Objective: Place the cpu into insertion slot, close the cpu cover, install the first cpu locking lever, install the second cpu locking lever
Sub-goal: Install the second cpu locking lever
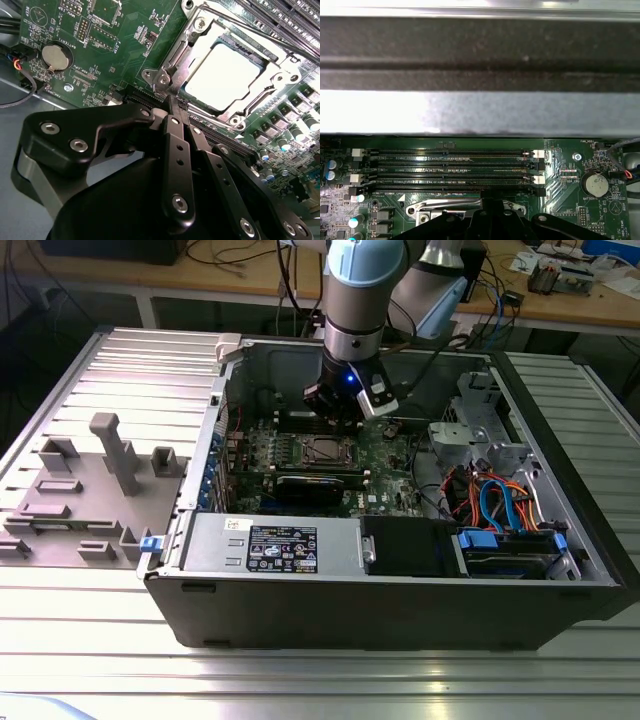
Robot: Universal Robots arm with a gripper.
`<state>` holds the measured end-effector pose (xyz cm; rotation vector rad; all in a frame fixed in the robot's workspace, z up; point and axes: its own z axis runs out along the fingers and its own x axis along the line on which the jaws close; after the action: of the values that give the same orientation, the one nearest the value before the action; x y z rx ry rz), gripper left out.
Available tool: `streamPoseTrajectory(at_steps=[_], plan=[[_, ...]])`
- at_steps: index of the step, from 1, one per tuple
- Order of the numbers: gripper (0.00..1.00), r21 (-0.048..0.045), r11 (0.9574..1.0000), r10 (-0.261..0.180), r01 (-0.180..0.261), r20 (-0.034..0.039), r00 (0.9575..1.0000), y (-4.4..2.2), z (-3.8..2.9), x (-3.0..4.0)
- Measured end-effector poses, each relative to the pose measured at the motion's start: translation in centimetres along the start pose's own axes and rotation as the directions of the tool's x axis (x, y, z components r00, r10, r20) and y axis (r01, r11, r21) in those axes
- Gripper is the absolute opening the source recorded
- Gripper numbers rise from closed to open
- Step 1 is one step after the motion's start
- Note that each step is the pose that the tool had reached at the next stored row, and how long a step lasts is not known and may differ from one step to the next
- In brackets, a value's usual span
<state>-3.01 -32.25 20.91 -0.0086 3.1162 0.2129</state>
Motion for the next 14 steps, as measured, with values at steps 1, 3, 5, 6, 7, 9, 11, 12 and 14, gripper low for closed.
streamPoseTrajectory(at_steps=[1, 3, 5, 6, 7, 9, 11, 12, 14], plan=[[0.11, 0.0, 1.0, 0.0, 0.0, 0.0, 1.0, 0.0, 0.0, 0.0], [0.11, 0.0, 1.0, 0.0, 0.0, 0.0, 1.0, 0.0, -0.01, 0.0], [0.11, 0.0, 1.0, 0.0, 0.0, 0.0, 1.0, 0.0, -0.01, 0.0], [0.11, 0.0, 1.0, 0.0, 0.0, 0.0, 1.0, 0.0, -0.02, 0.0], [0.11, 0.0001, 1.0, 0.0, 0.0, 0.0, 1.0, 0.0, -0.02, 0.0], [0.11, 0.0002, 1.0, 0.0, 0.0, -0.0001, 1.0, -0.01, -0.05, 0.01], [0.11, 0.0002, 1.0, 0.0, 0.0, -0.0001, 1.0, 0.02, -0.22, 0.0], [0.11, 0.0001, 1.0, 0.0, 0.0, -0.0001, 1.0, 0.05, -0.4, 0.0], [0.11, -0.0002, 1.0, 0.0, 0.0, 0.0001, 1.0, 0.06, -0.46, -0.01]])
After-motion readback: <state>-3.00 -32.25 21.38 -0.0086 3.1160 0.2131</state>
